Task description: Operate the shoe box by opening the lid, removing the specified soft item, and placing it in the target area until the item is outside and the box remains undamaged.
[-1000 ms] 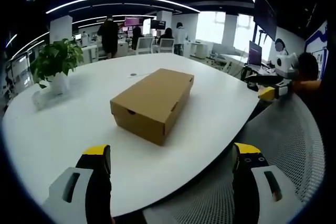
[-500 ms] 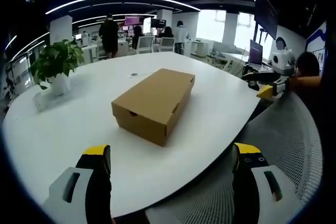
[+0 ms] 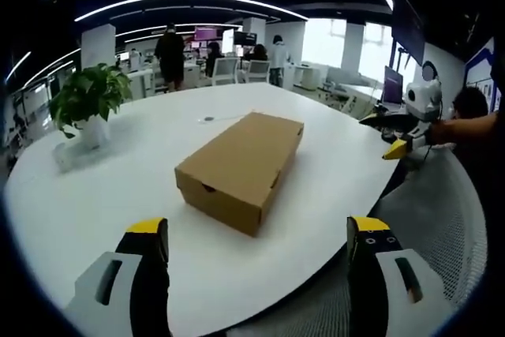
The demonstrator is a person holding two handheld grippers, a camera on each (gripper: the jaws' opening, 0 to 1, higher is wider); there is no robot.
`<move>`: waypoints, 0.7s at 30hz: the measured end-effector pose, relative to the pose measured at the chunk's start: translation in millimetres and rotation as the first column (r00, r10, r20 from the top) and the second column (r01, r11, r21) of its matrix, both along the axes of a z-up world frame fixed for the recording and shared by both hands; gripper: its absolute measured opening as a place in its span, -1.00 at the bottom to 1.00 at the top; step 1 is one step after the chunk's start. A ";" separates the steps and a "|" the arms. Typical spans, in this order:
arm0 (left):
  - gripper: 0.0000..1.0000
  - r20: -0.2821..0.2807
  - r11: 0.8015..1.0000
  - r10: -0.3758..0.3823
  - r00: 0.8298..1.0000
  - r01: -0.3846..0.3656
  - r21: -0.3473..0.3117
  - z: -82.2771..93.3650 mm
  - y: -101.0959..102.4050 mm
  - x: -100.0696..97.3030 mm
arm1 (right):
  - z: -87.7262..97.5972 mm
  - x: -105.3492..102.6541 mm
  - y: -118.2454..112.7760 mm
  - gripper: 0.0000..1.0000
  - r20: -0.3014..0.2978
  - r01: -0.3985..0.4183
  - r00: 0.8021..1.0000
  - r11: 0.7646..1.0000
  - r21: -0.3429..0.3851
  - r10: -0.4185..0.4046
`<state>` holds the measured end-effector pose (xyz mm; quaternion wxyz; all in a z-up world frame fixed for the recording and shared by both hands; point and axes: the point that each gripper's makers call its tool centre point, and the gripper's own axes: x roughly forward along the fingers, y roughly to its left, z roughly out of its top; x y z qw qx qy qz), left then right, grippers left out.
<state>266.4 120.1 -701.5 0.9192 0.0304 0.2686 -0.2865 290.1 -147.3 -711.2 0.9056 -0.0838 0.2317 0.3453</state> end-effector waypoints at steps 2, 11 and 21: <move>0.93 -0.002 1.000 -0.002 1.000 0.002 0.002 -0.2 -2.6 4.4 | -1.7 3.2 0.7 0.94 -0.002 -0.012 1.000 1.000 -0.007 0.012; 0.89 -0.010 1.000 -0.006 1.000 0.006 -0.004 -2.4 -14.9 18.9 | -6.7 21.2 2.6 0.92 -0.001 -0.057 0.998 0.998 -0.037 0.057; 0.88 -0.013 1.000 -0.012 1.000 0.012 -0.007 -3.0 -26.9 31.9 | -9.6 39.5 2.5 0.91 0.002 -0.097 0.995 0.993 -0.067 0.098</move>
